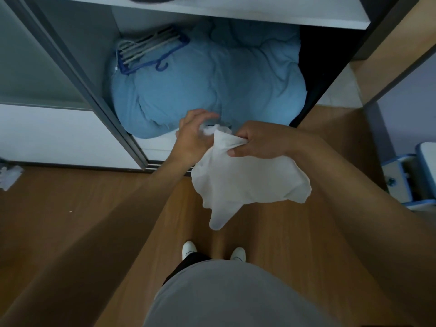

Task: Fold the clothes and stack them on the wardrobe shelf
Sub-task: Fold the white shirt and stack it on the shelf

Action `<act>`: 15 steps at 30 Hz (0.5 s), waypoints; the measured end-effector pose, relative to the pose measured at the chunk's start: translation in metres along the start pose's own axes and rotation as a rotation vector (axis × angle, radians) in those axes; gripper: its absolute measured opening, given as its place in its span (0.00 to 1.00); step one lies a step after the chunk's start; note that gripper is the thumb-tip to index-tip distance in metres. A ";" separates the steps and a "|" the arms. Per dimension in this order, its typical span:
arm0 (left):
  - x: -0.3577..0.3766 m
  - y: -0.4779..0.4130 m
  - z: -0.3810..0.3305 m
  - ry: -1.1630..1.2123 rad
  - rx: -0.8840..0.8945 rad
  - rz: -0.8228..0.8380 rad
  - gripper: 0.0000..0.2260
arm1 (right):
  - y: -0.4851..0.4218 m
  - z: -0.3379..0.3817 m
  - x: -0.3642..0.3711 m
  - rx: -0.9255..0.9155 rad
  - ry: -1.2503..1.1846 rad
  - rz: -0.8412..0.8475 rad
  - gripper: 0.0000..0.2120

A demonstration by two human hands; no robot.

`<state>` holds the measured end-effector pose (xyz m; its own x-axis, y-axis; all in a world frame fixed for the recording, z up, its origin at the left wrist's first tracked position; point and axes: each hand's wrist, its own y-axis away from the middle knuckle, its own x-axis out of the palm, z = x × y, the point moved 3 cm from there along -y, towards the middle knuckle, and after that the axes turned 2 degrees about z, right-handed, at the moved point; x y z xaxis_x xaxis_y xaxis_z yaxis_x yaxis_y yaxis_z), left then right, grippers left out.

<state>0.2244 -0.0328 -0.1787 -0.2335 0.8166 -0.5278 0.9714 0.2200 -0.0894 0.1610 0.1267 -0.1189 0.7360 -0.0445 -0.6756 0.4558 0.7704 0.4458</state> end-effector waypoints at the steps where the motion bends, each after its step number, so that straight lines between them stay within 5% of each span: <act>1: 0.004 0.003 0.003 0.068 -0.061 -0.012 0.20 | 0.001 0.000 -0.002 0.004 -0.014 -0.013 0.11; 5: 0.023 0.020 0.013 0.326 -0.398 0.133 0.03 | 0.004 0.003 -0.006 0.011 -0.051 -0.062 0.16; 10: 0.030 0.049 0.025 0.888 -0.500 0.428 0.24 | 0.004 0.008 -0.009 0.021 -0.065 -0.067 0.17; 15: 0.030 0.050 0.021 0.418 -0.347 0.642 0.24 | -0.003 0.007 -0.020 0.067 -0.035 -0.174 0.20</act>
<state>0.2673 -0.0089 -0.2170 0.2965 0.9547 -0.0253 0.8687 -0.2586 0.4225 0.1482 0.1203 -0.1026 0.6595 -0.1965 -0.7256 0.6091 0.7053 0.3626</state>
